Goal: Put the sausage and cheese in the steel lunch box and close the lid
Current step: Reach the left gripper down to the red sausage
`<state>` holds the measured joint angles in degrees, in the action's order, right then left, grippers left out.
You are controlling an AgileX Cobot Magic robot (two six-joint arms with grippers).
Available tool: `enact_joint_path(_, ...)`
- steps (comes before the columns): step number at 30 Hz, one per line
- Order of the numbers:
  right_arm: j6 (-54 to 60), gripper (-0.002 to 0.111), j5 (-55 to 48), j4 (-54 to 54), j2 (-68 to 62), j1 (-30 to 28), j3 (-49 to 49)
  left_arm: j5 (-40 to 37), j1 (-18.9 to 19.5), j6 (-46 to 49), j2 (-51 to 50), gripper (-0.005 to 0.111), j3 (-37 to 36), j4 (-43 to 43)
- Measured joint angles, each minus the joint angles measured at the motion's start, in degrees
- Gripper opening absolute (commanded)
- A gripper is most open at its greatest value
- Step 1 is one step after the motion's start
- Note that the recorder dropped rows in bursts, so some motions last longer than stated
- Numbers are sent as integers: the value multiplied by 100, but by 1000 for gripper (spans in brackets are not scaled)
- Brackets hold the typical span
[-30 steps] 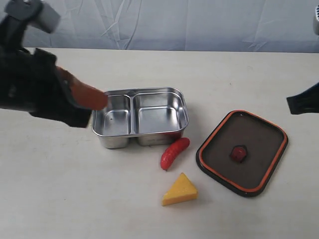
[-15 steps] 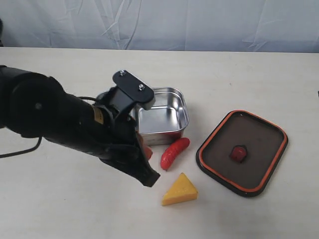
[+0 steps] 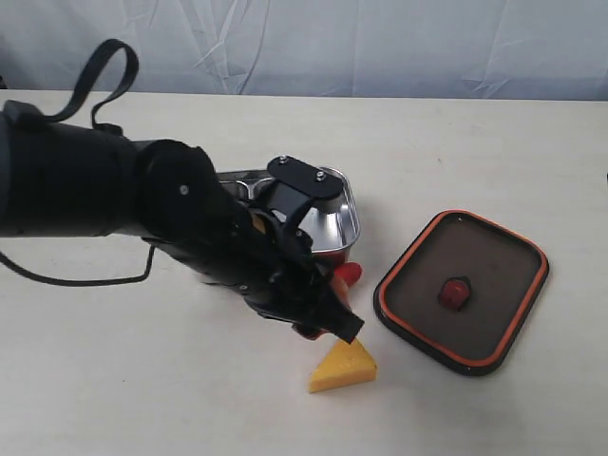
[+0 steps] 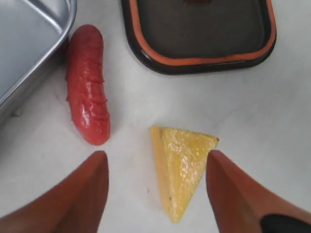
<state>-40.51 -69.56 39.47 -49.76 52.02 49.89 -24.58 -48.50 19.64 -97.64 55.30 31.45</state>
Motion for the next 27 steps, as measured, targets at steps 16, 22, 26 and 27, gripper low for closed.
enact_joint_path(16,0,0,0,0,0,0,0,133,-27,-351,-716,55,603,-561)
enact_joint_path(22,0,0,0,0,0,0,0,159,-27,-440,-939,55,617,-749)
enact_joint_path(26,0,0,0,-55,0,0,0,170,-27,-454,-1157,55,692,-958)
enact_joint_path(27,0,0,0,-79,0,0,0,174,-27,-454,-1166,55,709,-973)
